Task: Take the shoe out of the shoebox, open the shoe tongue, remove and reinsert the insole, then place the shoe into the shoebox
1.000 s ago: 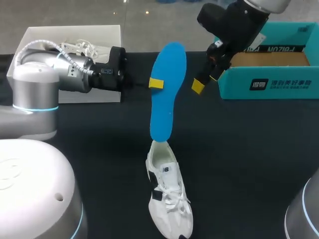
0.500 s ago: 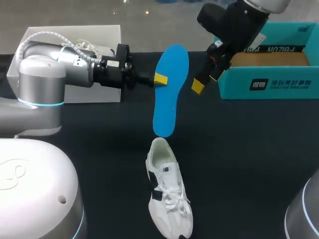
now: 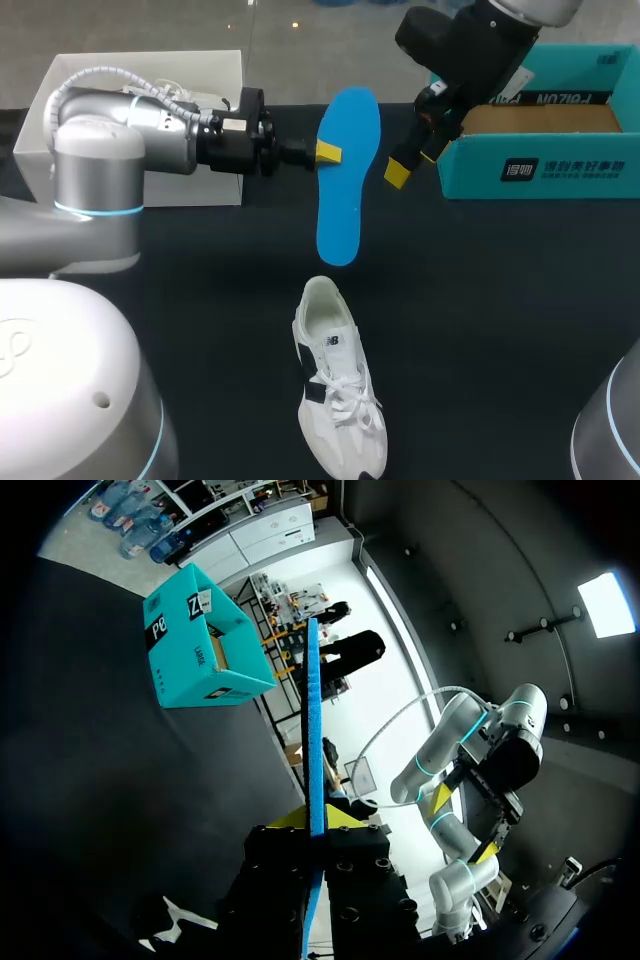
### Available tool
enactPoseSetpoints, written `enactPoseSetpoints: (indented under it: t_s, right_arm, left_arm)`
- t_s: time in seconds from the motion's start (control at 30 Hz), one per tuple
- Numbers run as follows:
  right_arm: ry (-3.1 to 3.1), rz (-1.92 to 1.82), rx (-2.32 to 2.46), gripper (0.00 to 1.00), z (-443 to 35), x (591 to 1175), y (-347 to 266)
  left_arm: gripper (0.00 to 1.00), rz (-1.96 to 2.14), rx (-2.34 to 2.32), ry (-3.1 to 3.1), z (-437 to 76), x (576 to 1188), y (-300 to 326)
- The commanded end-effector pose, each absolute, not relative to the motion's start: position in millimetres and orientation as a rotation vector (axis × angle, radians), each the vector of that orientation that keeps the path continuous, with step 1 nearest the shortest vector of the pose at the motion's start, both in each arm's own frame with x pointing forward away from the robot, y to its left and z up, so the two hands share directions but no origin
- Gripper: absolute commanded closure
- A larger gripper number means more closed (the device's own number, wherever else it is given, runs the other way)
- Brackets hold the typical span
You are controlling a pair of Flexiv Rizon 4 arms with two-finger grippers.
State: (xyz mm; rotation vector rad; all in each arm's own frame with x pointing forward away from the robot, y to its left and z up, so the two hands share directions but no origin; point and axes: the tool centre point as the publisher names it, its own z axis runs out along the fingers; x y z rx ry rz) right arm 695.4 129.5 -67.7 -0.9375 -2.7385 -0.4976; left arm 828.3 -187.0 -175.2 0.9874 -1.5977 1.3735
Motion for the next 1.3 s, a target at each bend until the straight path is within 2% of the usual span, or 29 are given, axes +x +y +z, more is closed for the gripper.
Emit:
enactPoseSetpoints:
  t_s: [0.03,0.37,0.73,1.3]
  right_arm:
    - [-2.738,-0.494,-0.938,0.00,-68.4,696.5,130.4]
    - [-2.795,-0.509,-1.138,0.00,-63.9,691.1,129.9]
    - [-2.784,-0.584,-1.143,0.00,-62.4,684.7,109.3]
    - [-2.758,-0.580,-1.071,0.00,-62.2,689.0,111.8]
  left_arm:
    - [1.00,1.372,0.990,-1.600,-175.1,827.9,-187.8]
    - [1.00,1.372,0.990,-1.600,-175.1,827.9,-187.8]
    - [1.00,1.372,0.990,-1.600,-175.1,827.9,-187.8]
    - [1.00,1.372,0.990,-1.600,-175.1,827.9,-187.8]
